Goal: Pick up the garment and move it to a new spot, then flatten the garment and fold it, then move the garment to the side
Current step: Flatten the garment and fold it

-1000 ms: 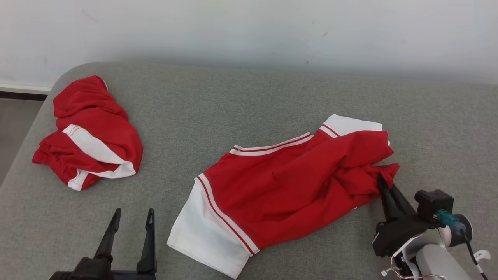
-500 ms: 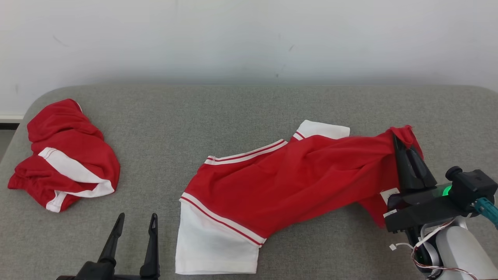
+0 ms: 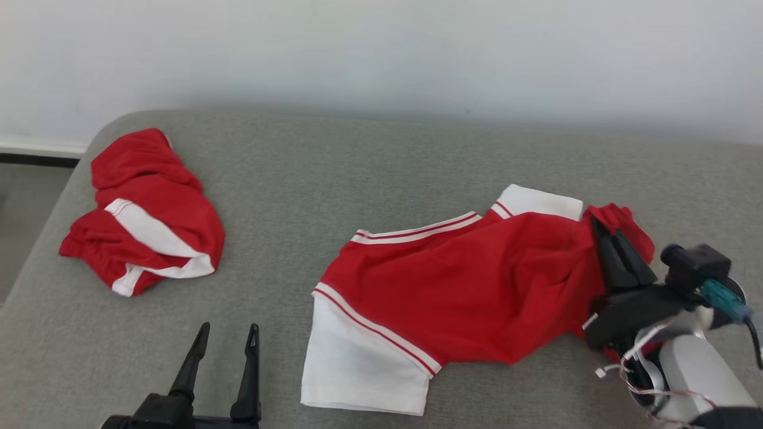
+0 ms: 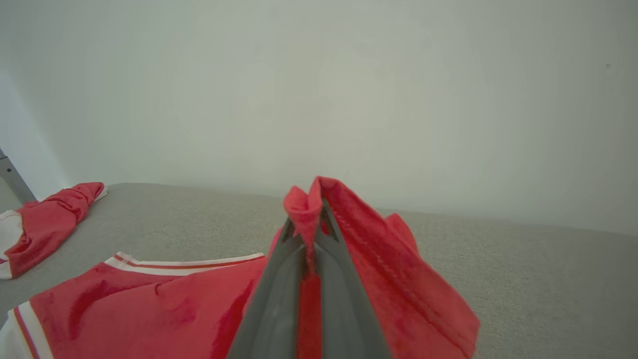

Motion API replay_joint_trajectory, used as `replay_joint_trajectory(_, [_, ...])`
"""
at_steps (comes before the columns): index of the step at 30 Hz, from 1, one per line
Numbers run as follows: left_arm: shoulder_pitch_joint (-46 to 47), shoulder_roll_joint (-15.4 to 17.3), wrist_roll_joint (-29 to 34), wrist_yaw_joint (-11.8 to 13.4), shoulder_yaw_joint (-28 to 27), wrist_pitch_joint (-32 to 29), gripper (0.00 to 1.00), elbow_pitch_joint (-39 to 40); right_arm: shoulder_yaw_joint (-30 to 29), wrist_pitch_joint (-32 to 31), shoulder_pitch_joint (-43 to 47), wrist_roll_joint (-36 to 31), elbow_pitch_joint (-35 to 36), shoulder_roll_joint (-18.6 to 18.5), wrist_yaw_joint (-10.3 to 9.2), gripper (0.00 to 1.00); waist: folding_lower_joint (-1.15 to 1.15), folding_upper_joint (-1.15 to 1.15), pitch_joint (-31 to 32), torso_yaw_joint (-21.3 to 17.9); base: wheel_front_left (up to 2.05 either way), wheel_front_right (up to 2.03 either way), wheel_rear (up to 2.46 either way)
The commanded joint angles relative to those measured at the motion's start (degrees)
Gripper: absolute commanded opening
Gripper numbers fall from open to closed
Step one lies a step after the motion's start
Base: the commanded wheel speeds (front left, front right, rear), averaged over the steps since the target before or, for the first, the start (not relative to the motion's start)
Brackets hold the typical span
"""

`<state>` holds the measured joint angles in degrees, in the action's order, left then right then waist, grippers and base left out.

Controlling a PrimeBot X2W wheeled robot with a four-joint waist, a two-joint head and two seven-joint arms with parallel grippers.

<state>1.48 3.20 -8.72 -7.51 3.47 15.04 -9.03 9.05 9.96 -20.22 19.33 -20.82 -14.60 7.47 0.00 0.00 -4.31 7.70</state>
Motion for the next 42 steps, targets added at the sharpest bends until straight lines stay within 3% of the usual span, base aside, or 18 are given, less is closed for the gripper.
replay_joint_trajectory(1, [0.8,-0.2,-0.2,0.1,0.4,0.2,1.0,-0.5,0.7,0.3,-2.3,-0.6,-2.5,0.4,0.05,0.0,0.0,0.0,-0.9,2.0,0.0,0.0,0.0])
replay_joint_trajectory(6, [1.7,-0.2,-0.5,0.1,1.7,0.2,1.0,-1.4,3.1,1.3,-8.9,-1.3,-15.3,1.3,0.05,0.0,0.0,0.0,-1.5,4.0,0.0,0.0,0.0])
replay_joint_trajectory(7, [1.9,-0.2,-0.6,0.1,1.9,0.2,1.0,-1.6,3.6,2.0,-10.2,-1.3,-17.3,1.7,0.05,0.56,0.0,0.0,-1.6,4.2,0.0,0.0,0.0])
replay_joint_trajectory(8, [2.2,-0.2,-0.6,0.1,2.1,0.2,1.0,-1.7,4.3,2.3,-11.3,-1.0,-19.5,2.3,0.05,1.0,0.0,0.0,-1.6,4.4,0.0,0.0,0.0])
replay_joint_trajectory(12, [2.2,-0.2,-0.9,0.1,2.1,0.2,1.0,-2.1,6.1,3.9,-13.9,-0.4,-25.8,3.1,0.05,1.0,0.0,0.0,-1.5,4.4,0.0,0.0,0.0])
replay_joint_trajectory(17, [1.4,-0.1,-0.8,0.1,1.2,0.2,1.0,-2.2,7.1,5.3,-14.0,1.3,-25.8,3.0,0.05,1.0,0.0,0.0,-0.5,2.3,0.0,0.0,0.0])
replay_joint_trajectory(29, [-0.6,1.0,0.0,0.1,-2.6,0.2,1.0,-0.7,-3.3,5.2,2.3,0.6,-1.4,1.3,0.05,1.0,0.0,0.0,1.5,-4.3,0.0,0.0,0.0])
replay_joint_trajectory(37, [-2.0,0.9,0.9,0.1,-3.4,0.2,1.0,0.1,-7.8,5.2,12.4,-1.5,8.4,3.8,0.05,1.0,0.0,0.0,2.3,-6.3,0.0,0.0,0.0])
replay_joint_trajectory(42, [-2.7,0.8,1.1,0.1,-4.0,0.2,1.0,0.2,-8.5,5.2,16.4,-2.3,10.9,5.3,0.05,1.0,0.0,0.0,2.5,-6.9,0.0,0.0,0.0])
